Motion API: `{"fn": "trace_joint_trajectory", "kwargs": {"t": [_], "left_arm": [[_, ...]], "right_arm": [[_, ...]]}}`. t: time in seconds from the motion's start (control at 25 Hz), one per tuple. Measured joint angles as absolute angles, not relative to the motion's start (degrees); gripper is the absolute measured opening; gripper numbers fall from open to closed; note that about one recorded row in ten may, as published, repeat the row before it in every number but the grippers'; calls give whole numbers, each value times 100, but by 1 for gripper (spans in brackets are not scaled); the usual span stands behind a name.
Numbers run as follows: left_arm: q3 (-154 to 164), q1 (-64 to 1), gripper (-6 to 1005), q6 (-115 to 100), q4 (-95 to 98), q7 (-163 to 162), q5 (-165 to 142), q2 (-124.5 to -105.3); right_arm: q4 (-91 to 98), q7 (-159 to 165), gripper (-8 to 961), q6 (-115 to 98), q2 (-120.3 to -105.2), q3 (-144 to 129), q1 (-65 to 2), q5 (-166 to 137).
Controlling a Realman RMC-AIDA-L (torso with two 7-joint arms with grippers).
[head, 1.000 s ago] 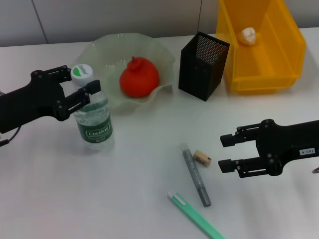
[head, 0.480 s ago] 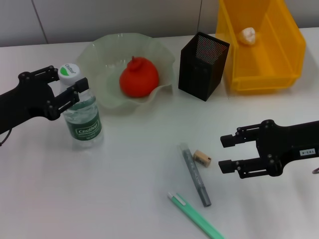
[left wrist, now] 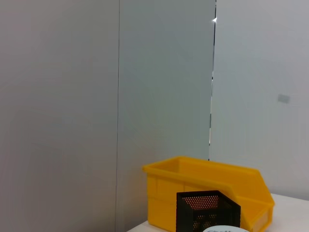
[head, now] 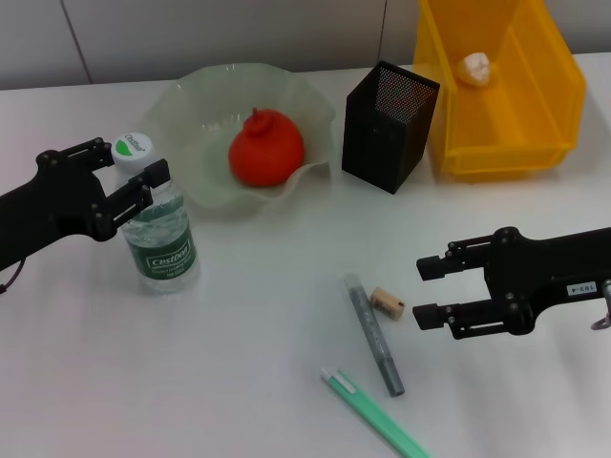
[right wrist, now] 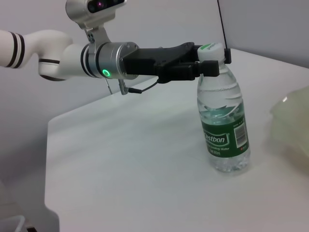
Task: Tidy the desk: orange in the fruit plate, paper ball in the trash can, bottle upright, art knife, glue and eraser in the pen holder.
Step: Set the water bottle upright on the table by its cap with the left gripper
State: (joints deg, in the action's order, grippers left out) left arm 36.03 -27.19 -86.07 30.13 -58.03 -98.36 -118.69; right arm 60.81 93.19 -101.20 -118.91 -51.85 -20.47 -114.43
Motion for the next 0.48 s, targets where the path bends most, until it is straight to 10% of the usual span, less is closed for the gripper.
{"fn": "trace_joint_trajectory", "kwargs": {"t": [0.48], "left_arm": [[3594, -2606, 573, -8506, 2892, -5760, -9786, -11850]], "right_arm": [[5994, 9255, 637, -10115, -11891, -5145, -2066, -11443]]}}
